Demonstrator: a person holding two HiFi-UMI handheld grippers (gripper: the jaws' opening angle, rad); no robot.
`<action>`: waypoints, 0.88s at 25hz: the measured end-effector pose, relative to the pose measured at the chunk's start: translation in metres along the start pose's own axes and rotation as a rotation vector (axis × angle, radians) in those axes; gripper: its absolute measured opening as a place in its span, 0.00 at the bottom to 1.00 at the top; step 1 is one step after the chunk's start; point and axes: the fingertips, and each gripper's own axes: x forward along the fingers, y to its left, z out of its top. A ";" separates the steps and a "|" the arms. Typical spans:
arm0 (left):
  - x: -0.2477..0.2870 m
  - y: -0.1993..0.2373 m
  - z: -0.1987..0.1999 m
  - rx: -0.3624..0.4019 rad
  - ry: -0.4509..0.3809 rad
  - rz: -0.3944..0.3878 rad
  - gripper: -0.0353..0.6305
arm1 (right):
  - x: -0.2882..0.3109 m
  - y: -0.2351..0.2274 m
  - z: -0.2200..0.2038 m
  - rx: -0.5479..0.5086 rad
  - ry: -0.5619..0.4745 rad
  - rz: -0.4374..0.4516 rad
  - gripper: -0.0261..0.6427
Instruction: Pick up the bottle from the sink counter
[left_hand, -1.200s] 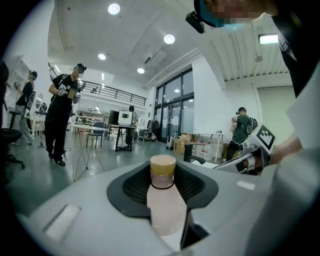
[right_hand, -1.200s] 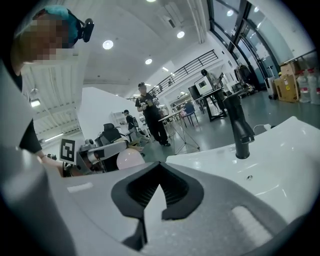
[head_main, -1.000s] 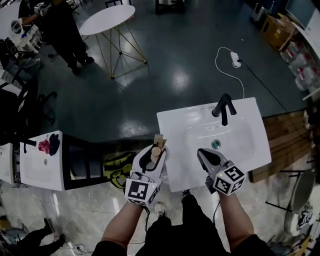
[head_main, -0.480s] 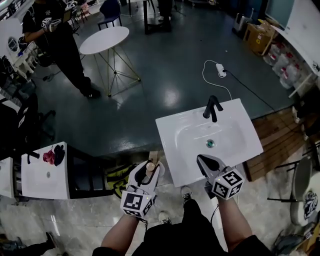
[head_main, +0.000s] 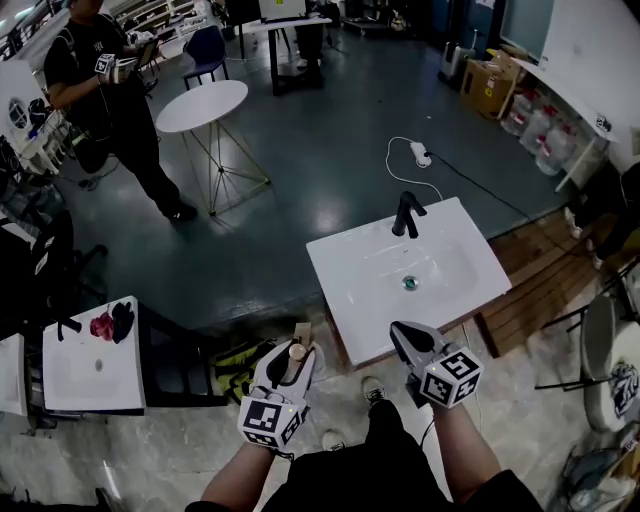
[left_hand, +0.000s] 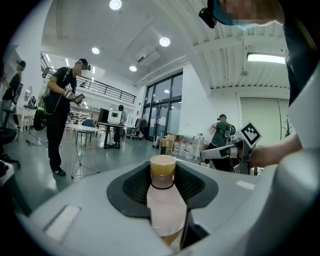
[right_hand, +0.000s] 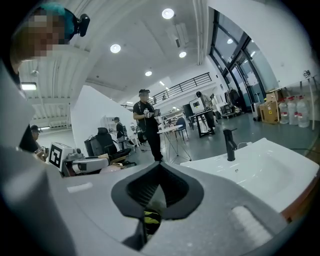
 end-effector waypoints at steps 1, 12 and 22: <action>-0.005 -0.003 0.000 0.001 0.001 -0.007 0.26 | -0.005 0.004 -0.001 0.000 -0.004 -0.005 0.04; -0.040 -0.050 -0.001 0.015 0.001 -0.055 0.26 | -0.066 0.028 -0.029 0.007 0.006 -0.039 0.04; -0.058 -0.104 0.005 0.011 -0.026 0.004 0.26 | -0.111 0.034 -0.014 -0.047 0.001 0.033 0.04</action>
